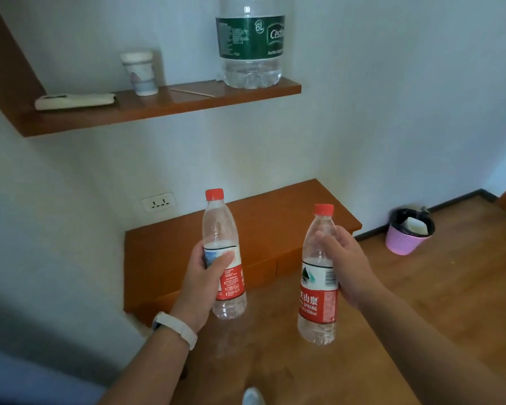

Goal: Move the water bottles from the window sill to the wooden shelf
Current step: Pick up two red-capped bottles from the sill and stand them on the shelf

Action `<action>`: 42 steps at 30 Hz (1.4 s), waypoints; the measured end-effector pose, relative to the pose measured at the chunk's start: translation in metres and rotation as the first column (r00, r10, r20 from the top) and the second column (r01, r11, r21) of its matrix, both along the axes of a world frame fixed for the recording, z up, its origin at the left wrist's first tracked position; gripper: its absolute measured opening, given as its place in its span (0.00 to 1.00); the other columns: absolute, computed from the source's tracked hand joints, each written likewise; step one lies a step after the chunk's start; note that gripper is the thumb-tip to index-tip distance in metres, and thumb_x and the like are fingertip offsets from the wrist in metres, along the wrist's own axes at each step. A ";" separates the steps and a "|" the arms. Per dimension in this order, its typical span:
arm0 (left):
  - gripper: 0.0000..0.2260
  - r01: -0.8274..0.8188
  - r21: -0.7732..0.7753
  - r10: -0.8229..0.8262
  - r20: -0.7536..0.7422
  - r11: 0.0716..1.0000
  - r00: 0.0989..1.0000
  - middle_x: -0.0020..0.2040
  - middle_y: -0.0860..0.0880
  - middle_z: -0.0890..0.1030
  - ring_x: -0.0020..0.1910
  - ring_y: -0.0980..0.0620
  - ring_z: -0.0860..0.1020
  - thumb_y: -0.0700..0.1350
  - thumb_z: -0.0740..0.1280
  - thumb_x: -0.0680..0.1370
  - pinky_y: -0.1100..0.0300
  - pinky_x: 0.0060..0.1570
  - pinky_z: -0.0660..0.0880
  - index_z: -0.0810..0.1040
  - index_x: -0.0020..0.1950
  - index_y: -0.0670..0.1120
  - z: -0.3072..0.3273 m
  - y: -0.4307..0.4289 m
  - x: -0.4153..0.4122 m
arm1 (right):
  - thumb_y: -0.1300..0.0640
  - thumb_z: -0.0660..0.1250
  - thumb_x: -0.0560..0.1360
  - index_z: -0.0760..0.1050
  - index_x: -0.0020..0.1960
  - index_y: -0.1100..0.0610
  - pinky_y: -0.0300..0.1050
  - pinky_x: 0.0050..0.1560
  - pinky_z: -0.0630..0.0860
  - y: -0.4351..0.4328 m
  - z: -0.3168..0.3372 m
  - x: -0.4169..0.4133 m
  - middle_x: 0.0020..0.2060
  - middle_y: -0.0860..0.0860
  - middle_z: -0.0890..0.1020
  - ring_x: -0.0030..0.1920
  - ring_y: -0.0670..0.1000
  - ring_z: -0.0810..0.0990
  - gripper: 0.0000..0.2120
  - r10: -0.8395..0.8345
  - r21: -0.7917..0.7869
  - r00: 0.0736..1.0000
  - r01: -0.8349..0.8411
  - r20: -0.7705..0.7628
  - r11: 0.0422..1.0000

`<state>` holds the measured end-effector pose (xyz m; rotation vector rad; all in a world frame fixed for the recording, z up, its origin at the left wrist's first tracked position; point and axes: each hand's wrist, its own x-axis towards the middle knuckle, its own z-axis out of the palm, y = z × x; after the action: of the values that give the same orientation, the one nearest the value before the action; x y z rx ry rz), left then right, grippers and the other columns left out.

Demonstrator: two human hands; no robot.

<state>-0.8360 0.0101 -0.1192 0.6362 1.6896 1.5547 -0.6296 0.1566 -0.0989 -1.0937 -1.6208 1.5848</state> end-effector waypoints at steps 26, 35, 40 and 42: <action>0.26 -0.051 -0.123 0.050 -0.009 0.991 0.999 0.58 0.58 0.77 0.55 0.54 0.78 0.57 0.70 0.70 0.62 0.44 0.76 0.67 0.66 0.59 -0.058 0.191 -0.185 | 0.46 0.64 0.78 0.75 0.58 0.46 0.53 0.53 0.81 0.231 -0.038 -0.221 0.49 0.46 0.84 0.49 0.47 0.84 0.11 0.195 0.058 0.975 -0.202 0.107 0.978; 0.26 -0.133 -0.173 0.122 -0.078 0.976 0.990 0.59 0.58 0.78 0.58 0.53 0.78 0.53 0.74 0.70 0.60 0.52 0.77 0.69 0.65 0.61 -0.087 0.268 -0.187 | 0.39 0.68 0.73 0.71 0.65 0.46 0.46 0.51 0.79 0.331 -0.086 -0.258 0.54 0.42 0.82 0.54 0.45 0.82 0.24 0.390 0.058 0.898 -0.409 0.202 0.911; 0.27 -0.211 -0.184 0.192 -0.117 0.960 0.974 0.61 0.53 0.79 0.60 0.50 0.77 0.50 0.76 0.71 0.50 0.59 0.77 0.71 0.68 0.55 -0.113 0.303 -0.197 | 0.41 0.70 0.73 0.67 0.68 0.48 0.37 0.48 0.75 0.378 -0.118 -0.280 0.59 0.43 0.77 0.55 0.40 0.78 0.27 0.438 0.073 0.862 -0.469 0.257 0.880; 0.27 -0.251 -0.203 0.221 -0.160 0.946 0.962 0.61 0.52 0.77 0.60 0.50 0.76 0.50 0.76 0.72 0.55 0.58 0.77 0.70 0.68 0.53 -0.119 0.315 -0.199 | 0.42 0.71 0.73 0.69 0.66 0.50 0.41 0.51 0.76 0.390 -0.127 -0.285 0.58 0.44 0.78 0.55 0.42 0.79 0.26 0.445 0.081 0.853 -0.481 0.271 0.873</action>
<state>-1.0347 0.3250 -0.2382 0.4433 2.0718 1.4807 -0.9143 0.5464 -0.2261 -0.8849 -2.2674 1.6320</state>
